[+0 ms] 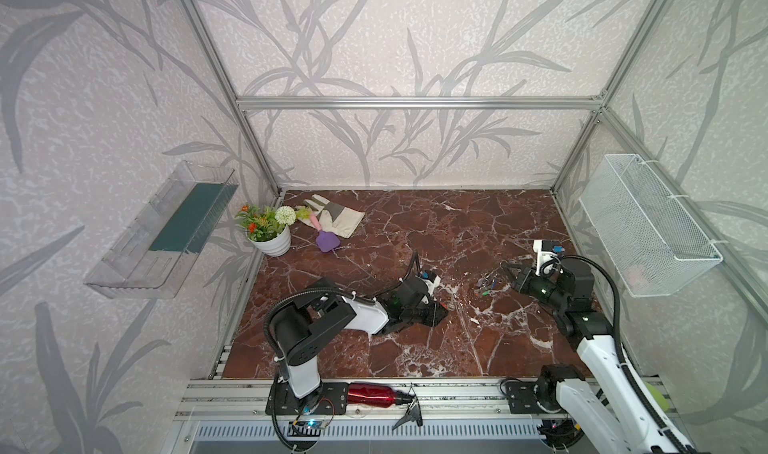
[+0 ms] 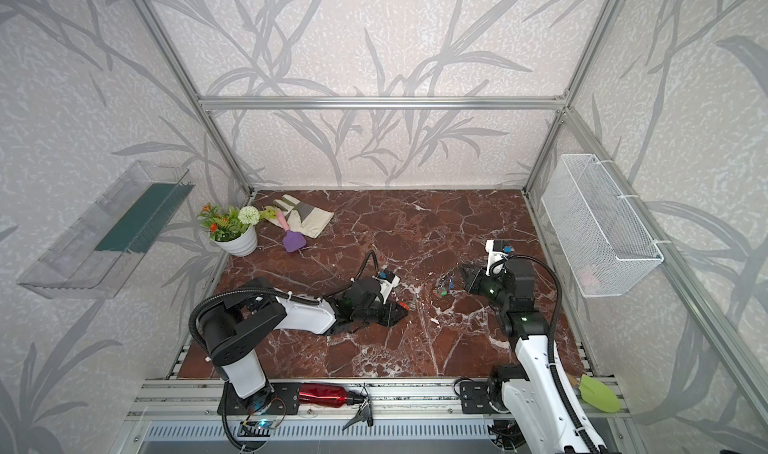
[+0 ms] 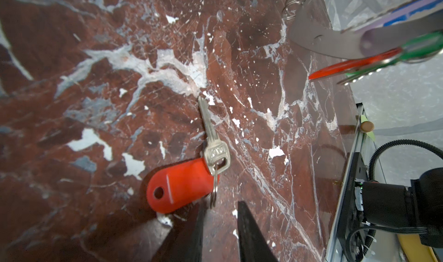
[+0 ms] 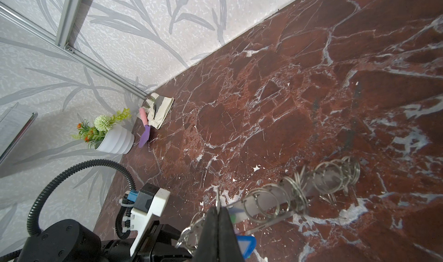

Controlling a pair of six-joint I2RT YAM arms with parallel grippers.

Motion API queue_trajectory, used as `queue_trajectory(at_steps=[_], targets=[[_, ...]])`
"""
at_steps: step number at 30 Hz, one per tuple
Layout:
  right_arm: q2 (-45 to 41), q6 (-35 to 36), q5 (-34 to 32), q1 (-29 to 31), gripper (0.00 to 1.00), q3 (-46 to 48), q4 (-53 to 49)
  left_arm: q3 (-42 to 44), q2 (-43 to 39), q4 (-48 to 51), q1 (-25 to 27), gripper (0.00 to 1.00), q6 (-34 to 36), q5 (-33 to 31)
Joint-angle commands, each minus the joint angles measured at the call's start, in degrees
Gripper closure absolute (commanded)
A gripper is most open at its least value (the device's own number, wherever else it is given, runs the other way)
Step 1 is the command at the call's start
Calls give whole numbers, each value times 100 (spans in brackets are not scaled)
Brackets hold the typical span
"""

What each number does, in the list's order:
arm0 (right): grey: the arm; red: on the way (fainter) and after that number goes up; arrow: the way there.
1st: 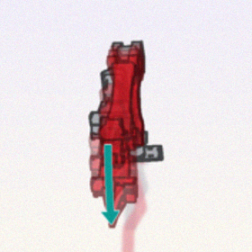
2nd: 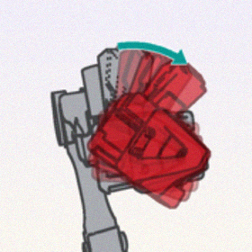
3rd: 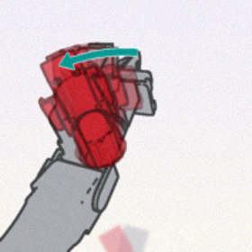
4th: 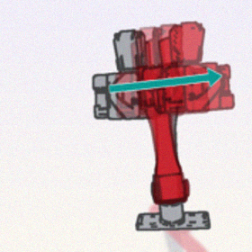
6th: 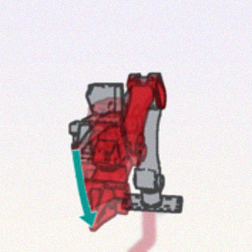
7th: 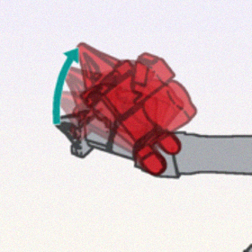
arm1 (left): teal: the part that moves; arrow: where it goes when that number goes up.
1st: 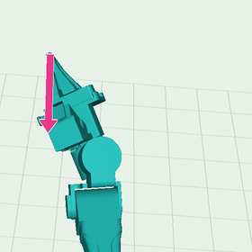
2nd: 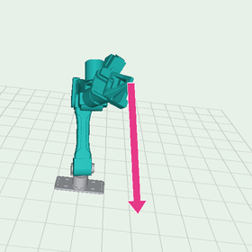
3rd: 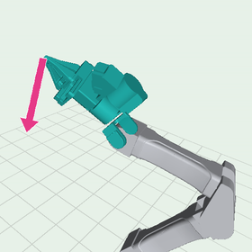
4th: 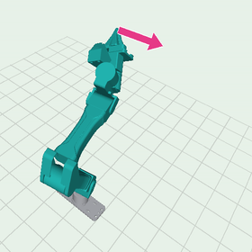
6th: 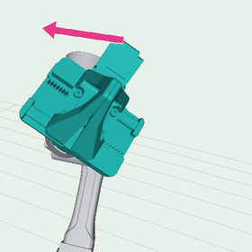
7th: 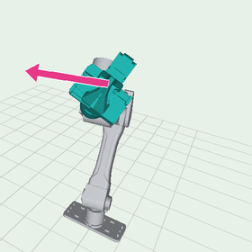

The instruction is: Put the keys on the keyring

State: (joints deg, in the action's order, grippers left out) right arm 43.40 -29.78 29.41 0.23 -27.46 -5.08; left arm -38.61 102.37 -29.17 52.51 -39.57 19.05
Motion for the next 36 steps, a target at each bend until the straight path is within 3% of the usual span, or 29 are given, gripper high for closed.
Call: queue_trajectory(at_steps=[1, 16, 22, 28, 36], targets=[[-119, -10, 162, 24, 100, -141, 148, 27, 67, -20, 67, 75, -162, -370], [-138, -107, 241, 23, 100, -57, 280, -89, 243, 76, 176, 84, -314, -516], [-161, -97, 250, 23, 100, -40, 284, -153, -11, 460, 173, 98, -269, -692], [-226, -125, 266, 26, 100, 22, 374, -762, -318, 2134, 90, 100, 149, -257], [-261, -76, 285, 22, 100, 116, 426, -2330, -53, 5557, -342, 100, 1765, 837]])
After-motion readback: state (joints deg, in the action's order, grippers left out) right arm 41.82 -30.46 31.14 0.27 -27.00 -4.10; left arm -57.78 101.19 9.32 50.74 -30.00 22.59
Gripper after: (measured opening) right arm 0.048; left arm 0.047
